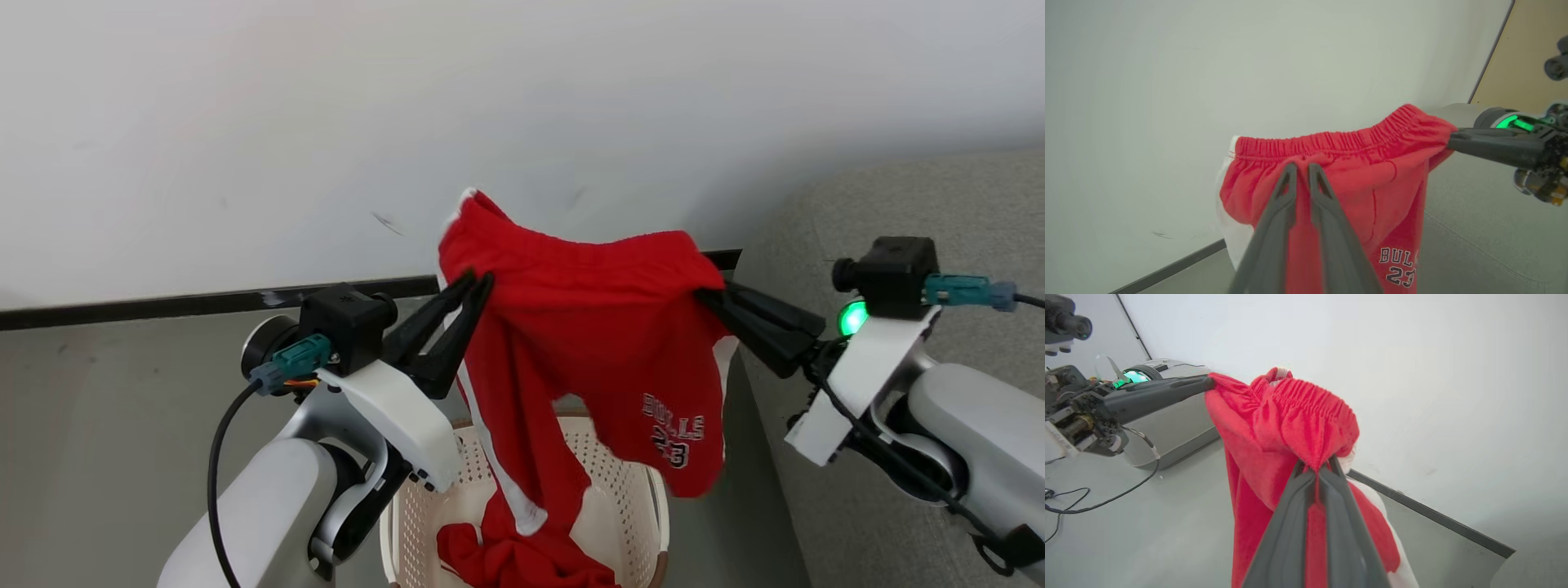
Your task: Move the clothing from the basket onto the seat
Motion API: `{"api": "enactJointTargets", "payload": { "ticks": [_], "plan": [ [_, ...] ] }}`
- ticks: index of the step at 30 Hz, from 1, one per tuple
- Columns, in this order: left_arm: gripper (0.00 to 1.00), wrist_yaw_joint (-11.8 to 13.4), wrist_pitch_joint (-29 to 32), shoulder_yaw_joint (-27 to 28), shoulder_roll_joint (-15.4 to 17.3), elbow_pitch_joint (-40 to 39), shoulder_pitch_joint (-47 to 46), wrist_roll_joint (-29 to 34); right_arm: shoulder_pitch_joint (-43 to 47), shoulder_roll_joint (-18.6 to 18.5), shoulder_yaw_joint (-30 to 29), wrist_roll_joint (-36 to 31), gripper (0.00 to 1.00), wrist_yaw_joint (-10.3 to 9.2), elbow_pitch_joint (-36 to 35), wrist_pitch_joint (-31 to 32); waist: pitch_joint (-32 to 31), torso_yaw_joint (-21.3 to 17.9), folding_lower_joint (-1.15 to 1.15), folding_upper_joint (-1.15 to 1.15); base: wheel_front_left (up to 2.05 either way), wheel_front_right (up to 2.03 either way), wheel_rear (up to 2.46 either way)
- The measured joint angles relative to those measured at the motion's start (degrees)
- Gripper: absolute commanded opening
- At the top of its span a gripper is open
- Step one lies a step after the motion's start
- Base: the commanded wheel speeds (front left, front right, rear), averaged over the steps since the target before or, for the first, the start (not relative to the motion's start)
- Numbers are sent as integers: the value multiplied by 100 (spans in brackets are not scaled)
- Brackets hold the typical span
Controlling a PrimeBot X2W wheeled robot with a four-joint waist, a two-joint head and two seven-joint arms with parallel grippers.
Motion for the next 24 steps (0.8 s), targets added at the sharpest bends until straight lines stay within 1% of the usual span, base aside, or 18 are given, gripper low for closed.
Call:
{"api": "enactJointTargets", "payload": {
  "ticks": [4, 8, 13, 21, 24],
  "plan": [
    [100, -1, -96, 51, 42, 96, 99, -9, 303, -152, -521, -179, 0, 0, 11, 0, -36, -115, 0, 0, 0, 0, 0],
    [100, -12, -214, 23, 38, 130, 129, -10, 611, -282, -1188, -276, 0, 0, 21, 0, -86, -234, 0, 0, 0, 0, 0],
    [100, -143, -290, -142, 31, 170, 246, -44, 1102, -442, -1989, -420, 0, 0, 34, -1, -164, -386, 0, 0, 0, 0, 0],
    [100, -353, -397, -448, -19, 142, 344, -43, 2059, -545, -3228, -708, 0, 0, 57, -1, -298, -651, 0, 0, 0, 0, 0],
    [100, -409, -435, -541, -102, 78, 422, -43, 2363, -544, -3626, -838, 0, 0, 34, -1, -342, -759, 0, 0, 0, 0, 0]
  ]
}}
